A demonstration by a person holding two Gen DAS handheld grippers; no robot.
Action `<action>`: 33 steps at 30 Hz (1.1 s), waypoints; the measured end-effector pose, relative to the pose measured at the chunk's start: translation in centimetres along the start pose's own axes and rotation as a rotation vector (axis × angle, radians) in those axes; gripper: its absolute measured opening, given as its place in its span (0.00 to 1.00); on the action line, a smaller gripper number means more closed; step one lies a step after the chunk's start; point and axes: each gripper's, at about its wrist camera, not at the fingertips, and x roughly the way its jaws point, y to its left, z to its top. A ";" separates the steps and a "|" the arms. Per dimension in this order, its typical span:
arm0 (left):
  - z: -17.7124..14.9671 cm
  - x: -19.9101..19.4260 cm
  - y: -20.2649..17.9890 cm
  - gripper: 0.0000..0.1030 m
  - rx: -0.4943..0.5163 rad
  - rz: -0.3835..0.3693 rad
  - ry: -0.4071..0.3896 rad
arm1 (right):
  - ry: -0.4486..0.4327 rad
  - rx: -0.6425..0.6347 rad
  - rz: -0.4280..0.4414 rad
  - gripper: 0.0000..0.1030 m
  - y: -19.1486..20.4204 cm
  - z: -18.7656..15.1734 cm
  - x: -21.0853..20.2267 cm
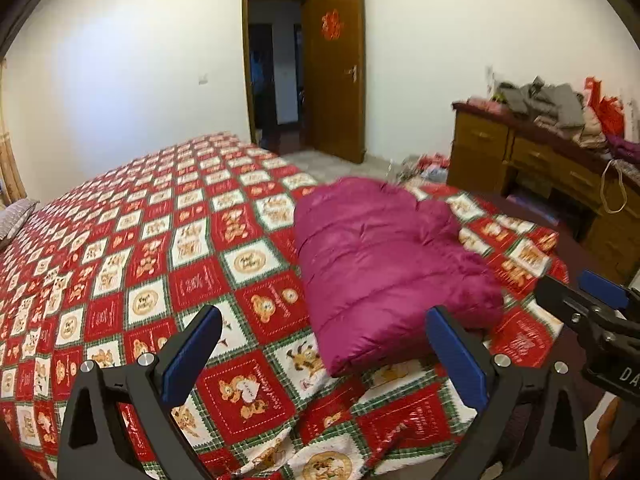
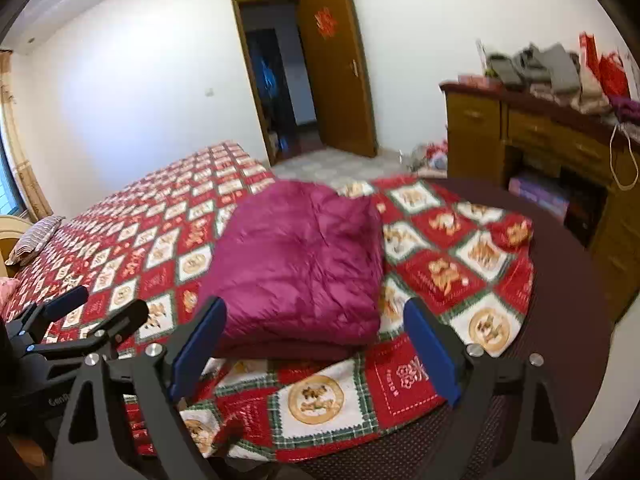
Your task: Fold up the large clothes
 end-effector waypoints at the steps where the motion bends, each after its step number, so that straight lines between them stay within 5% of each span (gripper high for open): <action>1: 0.1 -0.4 0.0 0.99 0.000 -0.002 -0.014 | -0.018 -0.011 -0.001 0.93 0.3 0.1 -0.5; 22: 2.2 -9.9 -0.9 0.99 0.005 0.053 -0.347 | -0.411 -0.051 -0.034 1.00 2.5 2.1 -10.1; 33: 2.6 -10.7 -1.2 0.99 0.017 0.086 -0.374 | -0.401 -0.027 -0.037 1.00 2.3 2.0 -9.5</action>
